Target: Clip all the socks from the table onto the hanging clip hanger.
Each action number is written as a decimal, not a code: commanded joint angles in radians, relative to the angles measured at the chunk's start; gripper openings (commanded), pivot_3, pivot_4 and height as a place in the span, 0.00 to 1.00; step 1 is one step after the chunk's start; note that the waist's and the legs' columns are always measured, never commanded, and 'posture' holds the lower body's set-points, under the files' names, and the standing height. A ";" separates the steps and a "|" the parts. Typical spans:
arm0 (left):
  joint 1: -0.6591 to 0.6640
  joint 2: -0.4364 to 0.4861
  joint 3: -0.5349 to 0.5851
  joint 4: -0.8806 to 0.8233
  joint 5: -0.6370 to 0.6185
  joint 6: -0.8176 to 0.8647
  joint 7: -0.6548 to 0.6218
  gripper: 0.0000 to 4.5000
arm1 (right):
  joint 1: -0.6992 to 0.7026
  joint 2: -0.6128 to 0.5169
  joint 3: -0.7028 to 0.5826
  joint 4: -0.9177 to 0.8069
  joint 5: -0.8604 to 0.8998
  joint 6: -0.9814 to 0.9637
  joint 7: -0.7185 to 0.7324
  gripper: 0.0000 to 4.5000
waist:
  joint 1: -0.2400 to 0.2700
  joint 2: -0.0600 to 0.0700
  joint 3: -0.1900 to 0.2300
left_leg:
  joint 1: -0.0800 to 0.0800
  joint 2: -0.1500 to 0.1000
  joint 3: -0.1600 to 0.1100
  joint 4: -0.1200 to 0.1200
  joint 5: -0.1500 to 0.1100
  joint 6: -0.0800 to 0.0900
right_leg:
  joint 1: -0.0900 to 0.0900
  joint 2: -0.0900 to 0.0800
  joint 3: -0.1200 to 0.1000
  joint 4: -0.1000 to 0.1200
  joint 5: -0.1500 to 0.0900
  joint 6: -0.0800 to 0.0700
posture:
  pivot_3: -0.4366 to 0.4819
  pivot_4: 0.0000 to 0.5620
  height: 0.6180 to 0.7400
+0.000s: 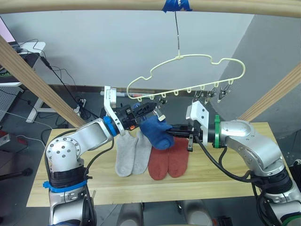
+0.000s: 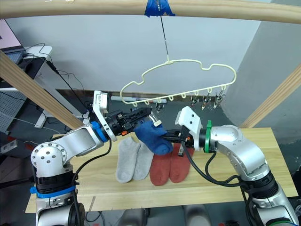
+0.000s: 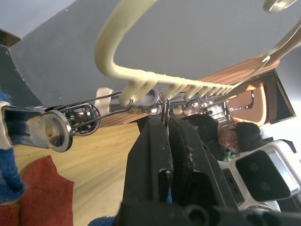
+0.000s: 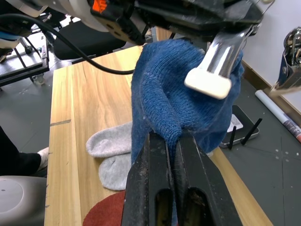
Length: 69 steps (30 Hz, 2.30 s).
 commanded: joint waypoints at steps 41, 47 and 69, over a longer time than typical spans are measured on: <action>0.269 0.109 -0.343 -0.343 0.859 -0.525 -0.250 0.96 | 0.131 -0.062 -0.180 -0.082 0.018 -0.003 -0.084 1.00 | 0.019 0.000 0.000 | -0.012 0.000 0.001 -0.010 0.001 0.000 | -0.013 -0.002 0.000 -0.006 0.000 -0.001 | 0.37 0.48 1.00; 0.221 0.023 -0.438 -0.266 1.100 -0.727 -0.261 0.61 | 0.136 -0.038 -0.210 -0.125 0.041 0.015 -0.144 1.00 | 0.022 0.000 0.000 | -0.012 0.000 0.001 -0.009 0.001 0.000 | -0.012 -0.002 -0.001 -0.006 0.001 -0.001 | 0.36 0.47 1.00; -0.053 -0.169 -0.447 0.280 1.417 -1.019 -0.275 0.40 | 0.119 0.016 -0.187 -0.172 0.060 0.043 -0.238 1.00 | 0.006 0.000 0.000 | -0.013 -0.001 0.001 -0.007 0.002 0.000 | -0.012 -0.002 -0.002 -0.005 0.001 0.000 | 0.31 0.45 1.00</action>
